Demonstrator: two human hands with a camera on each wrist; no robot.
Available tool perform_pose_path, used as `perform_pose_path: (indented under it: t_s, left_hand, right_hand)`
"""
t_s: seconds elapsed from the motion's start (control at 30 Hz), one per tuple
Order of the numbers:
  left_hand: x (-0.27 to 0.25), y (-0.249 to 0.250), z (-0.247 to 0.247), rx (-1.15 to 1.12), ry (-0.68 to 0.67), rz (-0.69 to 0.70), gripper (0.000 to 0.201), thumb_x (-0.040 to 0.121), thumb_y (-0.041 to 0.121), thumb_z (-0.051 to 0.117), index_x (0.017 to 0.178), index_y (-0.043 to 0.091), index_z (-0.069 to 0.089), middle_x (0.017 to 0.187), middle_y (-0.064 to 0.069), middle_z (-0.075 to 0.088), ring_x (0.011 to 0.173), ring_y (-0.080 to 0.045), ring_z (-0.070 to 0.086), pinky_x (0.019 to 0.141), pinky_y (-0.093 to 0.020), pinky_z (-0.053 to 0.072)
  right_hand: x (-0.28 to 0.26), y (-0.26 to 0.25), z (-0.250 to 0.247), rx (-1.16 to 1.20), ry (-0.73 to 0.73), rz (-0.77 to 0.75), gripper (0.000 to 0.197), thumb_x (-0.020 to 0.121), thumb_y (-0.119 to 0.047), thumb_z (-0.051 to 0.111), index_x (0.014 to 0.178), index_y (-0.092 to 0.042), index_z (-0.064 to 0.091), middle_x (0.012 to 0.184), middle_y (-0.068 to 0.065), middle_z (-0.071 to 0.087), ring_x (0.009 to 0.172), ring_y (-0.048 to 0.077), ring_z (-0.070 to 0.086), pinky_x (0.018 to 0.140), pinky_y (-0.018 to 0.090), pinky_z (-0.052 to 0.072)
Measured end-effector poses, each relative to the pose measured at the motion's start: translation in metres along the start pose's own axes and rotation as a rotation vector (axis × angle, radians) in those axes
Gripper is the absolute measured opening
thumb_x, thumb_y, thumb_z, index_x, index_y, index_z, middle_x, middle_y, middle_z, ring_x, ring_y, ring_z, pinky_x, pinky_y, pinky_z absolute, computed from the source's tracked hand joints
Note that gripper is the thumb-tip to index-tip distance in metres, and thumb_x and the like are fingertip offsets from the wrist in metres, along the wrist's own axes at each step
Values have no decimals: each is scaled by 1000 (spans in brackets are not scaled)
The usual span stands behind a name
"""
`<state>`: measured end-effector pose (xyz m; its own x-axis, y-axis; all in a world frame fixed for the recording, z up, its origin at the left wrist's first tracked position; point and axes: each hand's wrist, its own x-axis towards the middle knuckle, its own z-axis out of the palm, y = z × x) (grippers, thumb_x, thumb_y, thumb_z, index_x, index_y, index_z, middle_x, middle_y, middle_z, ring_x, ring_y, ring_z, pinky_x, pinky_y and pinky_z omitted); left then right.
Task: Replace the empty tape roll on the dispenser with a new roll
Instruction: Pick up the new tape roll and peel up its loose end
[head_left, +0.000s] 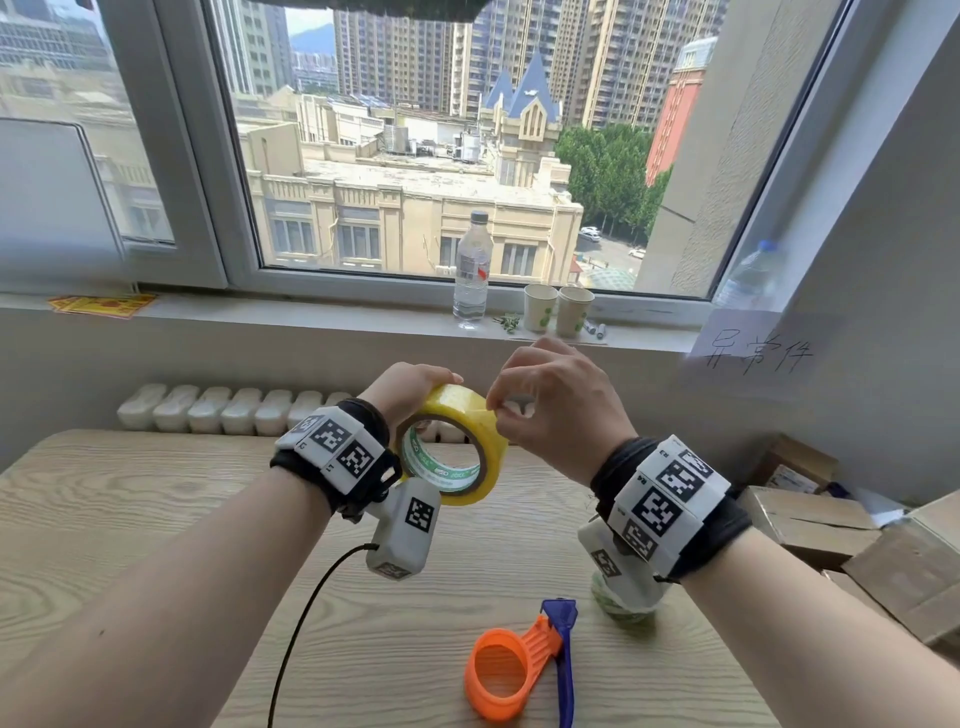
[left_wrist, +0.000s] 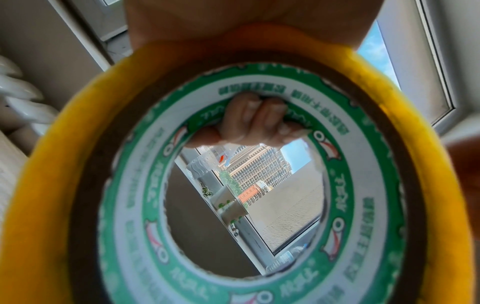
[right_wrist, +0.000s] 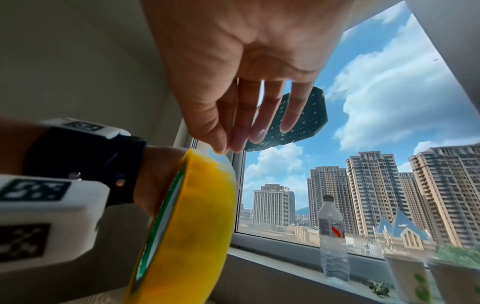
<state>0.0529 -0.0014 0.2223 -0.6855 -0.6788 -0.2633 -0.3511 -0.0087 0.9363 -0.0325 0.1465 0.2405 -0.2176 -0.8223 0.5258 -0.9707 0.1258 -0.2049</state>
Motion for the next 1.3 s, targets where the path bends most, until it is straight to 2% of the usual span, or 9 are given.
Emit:
perform_pose_path:
  t_s: [0.27,0.4,0.53,0.67,0.77,0.97,1.1,1.2,1.3]
  left_hand:
    - [6,-10,-8,-60,17,-17,20,94,19,45,100,12,63,60,-6,41,48,-18,35,49,-27,30]
    - [9,-13,-2,-86,60,-35,30,87,33,56,104,9,64,61,-4,43,49,-19,39,53,-27,35]
    - [10,-20,7,-49,61,32,40,83,44,60,98,8,61,85,-8,58,80,-26,55,84,-38,47]
    - [7,-25,14,96,58,77,40,84,50,56,87,10,58,75,-7,49,73,-23,46,73,-32,37]
    - [6,-33,15,149,44,135,39,83,55,55,80,16,53,73,-10,40,68,-21,38,68,-30,30]
    - [-5,-48,27,241,-22,186,48,86,50,54,56,14,43,55,-2,35,50,-16,33,54,-29,27]
    - [-10,-60,41,268,-85,185,56,86,54,51,77,0,63,66,-10,49,59,-21,45,59,-29,35]
    - [-14,-65,50,237,-126,145,51,90,52,45,62,10,51,59,-4,45,53,-17,42,53,-26,33]
    - [-15,-70,55,215,-150,88,51,90,55,42,78,11,63,74,-5,59,70,-20,56,71,-29,45]
  right_hand:
    - [-9,12,0,102,-34,96,8,76,-21,67,70,-25,71,68,-12,58,72,10,52,67,27,44]
    - [-12,19,5,393,-60,429,9,78,-22,61,71,-26,66,62,-3,68,63,12,64,70,31,54]
    - [-17,19,17,604,-24,708,22,84,-37,61,82,-16,65,64,5,71,54,13,60,59,31,52]
    - [-27,24,29,600,16,840,21,87,-39,60,97,-20,59,68,2,70,46,5,53,45,20,41]
    - [-37,41,32,564,14,908,23,88,-37,58,99,-17,63,64,0,70,51,6,46,56,25,38]
    - [-57,39,37,699,-195,1011,50,82,-58,57,83,-10,73,68,-2,63,50,11,38,46,22,31]
    - [-63,30,47,712,-222,946,45,76,-57,66,74,-13,66,69,-1,61,60,9,49,54,23,40]
    - [-69,32,53,752,-230,928,37,74,-47,73,69,-14,56,72,2,60,66,12,53,61,25,47]
    - [-78,37,59,808,-245,960,28,78,-34,73,73,-14,56,74,2,61,68,12,55,64,26,49]
